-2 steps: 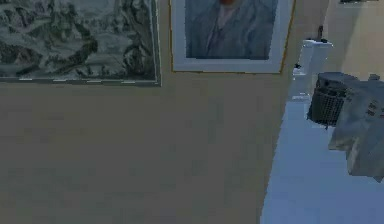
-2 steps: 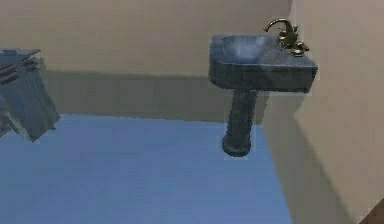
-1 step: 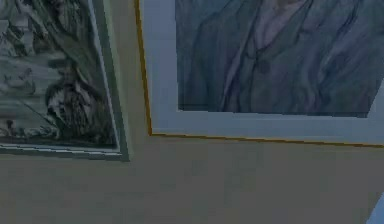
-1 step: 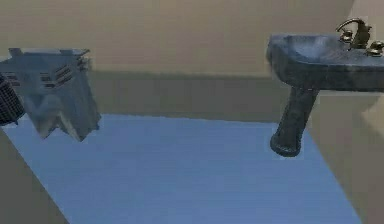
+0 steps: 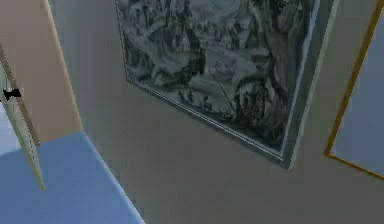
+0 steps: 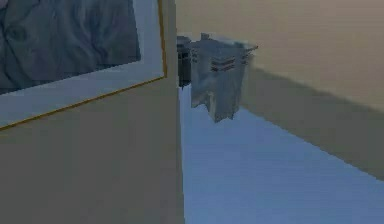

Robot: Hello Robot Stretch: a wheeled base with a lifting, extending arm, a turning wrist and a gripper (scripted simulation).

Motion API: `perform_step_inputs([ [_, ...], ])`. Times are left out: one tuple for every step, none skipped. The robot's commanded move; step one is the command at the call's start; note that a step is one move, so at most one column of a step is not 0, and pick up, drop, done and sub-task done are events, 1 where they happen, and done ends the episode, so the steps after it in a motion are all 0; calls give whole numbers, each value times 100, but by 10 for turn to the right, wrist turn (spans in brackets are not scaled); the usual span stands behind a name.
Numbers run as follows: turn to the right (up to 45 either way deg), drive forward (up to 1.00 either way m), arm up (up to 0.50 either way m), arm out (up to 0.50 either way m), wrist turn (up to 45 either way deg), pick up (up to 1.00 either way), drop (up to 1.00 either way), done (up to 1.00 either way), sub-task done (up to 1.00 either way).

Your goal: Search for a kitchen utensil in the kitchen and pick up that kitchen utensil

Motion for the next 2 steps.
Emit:
perform_step_inputs([
  [-360, 0, 0, 0, 0, 0, 0, 0, 0],
  [0, 25, 0, 0, 0, 0, 0, 0, 0],
])
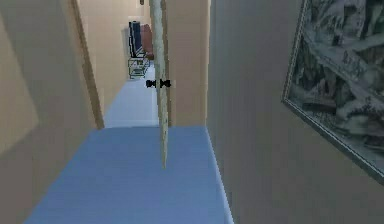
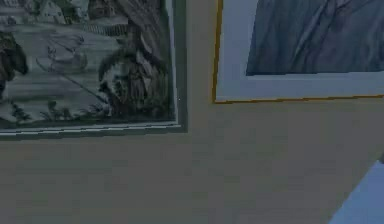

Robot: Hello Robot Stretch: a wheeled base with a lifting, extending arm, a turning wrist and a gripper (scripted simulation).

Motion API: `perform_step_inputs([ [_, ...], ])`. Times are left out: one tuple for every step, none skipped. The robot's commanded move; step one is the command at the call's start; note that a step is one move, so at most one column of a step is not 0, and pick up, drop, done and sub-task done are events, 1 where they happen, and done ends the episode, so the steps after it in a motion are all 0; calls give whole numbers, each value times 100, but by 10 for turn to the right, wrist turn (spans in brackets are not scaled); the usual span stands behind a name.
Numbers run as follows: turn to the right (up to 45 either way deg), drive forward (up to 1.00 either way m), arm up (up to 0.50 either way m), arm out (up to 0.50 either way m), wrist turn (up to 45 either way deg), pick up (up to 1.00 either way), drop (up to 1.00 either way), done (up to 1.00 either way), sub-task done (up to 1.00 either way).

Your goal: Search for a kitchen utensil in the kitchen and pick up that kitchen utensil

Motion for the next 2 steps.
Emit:
perform_step_inputs([
  [-270, 0, 0, 0, 0, 0, 0, 0, 0],
  [0, 35, 0, 0, 0, 0, 0, 0, 0],
])
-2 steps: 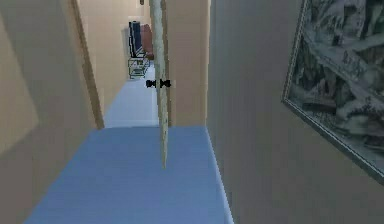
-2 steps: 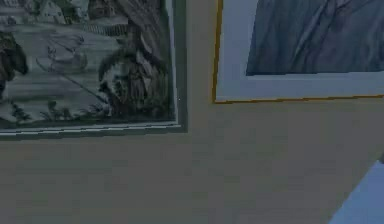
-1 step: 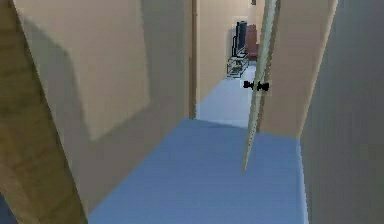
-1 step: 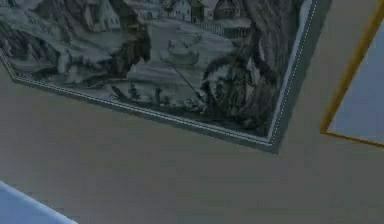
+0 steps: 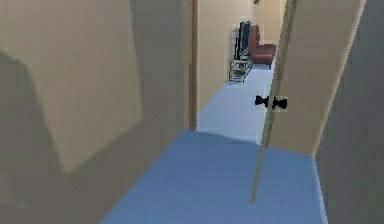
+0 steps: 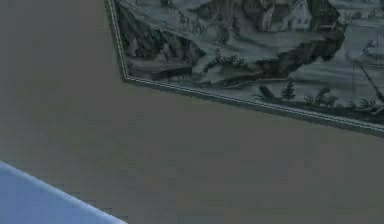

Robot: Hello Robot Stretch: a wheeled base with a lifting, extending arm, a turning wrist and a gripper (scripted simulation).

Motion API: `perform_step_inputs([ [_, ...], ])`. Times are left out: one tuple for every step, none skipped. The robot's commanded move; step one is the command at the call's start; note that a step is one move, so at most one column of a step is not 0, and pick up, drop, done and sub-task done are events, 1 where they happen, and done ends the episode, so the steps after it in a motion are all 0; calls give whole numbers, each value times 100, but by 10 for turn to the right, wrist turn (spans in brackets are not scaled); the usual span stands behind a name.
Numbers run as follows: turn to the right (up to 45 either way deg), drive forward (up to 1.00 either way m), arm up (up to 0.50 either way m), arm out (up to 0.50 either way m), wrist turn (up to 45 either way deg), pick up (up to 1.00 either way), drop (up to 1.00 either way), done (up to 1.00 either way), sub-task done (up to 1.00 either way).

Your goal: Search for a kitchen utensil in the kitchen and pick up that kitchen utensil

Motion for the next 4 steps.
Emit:
perform_step_inputs([
  [0, 100, 0, 0, 0, 0, 0, 0, 0],
  [60, 0, 0, 0, 0, 0, 0, 0, 0],
  [0, 30, 0, 0, 0, 0, 0, 0, 0],
  [150, 0, 0, 0, 0, 0, 0, 0, 0],
])
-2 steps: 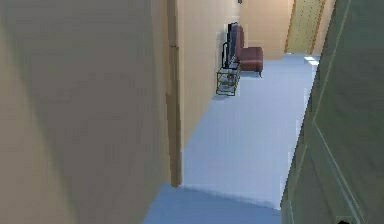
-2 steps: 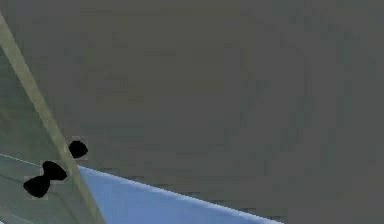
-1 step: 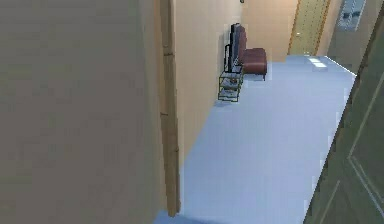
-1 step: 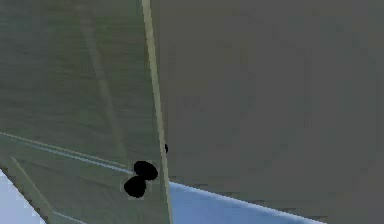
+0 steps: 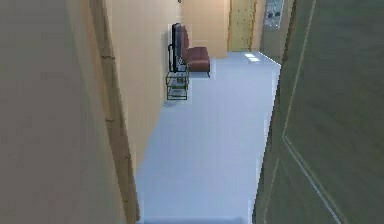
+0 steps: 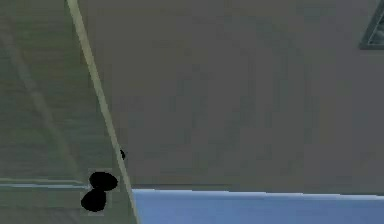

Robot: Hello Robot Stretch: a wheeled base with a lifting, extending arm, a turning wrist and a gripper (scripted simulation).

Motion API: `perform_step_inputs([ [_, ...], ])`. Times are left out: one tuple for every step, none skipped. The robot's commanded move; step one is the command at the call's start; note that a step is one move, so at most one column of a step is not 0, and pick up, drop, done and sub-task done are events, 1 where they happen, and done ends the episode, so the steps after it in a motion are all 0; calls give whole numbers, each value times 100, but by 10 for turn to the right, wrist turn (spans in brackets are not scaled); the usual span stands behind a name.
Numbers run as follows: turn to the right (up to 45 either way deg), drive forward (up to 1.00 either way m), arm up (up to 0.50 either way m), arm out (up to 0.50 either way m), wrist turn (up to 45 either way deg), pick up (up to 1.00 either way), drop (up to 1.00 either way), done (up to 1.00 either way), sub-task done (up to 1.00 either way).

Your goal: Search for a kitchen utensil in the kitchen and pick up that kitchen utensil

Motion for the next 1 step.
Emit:
perform_step_inputs([
  [0, 100, 0, 0, 0, 0, 0, 0, 0],
])
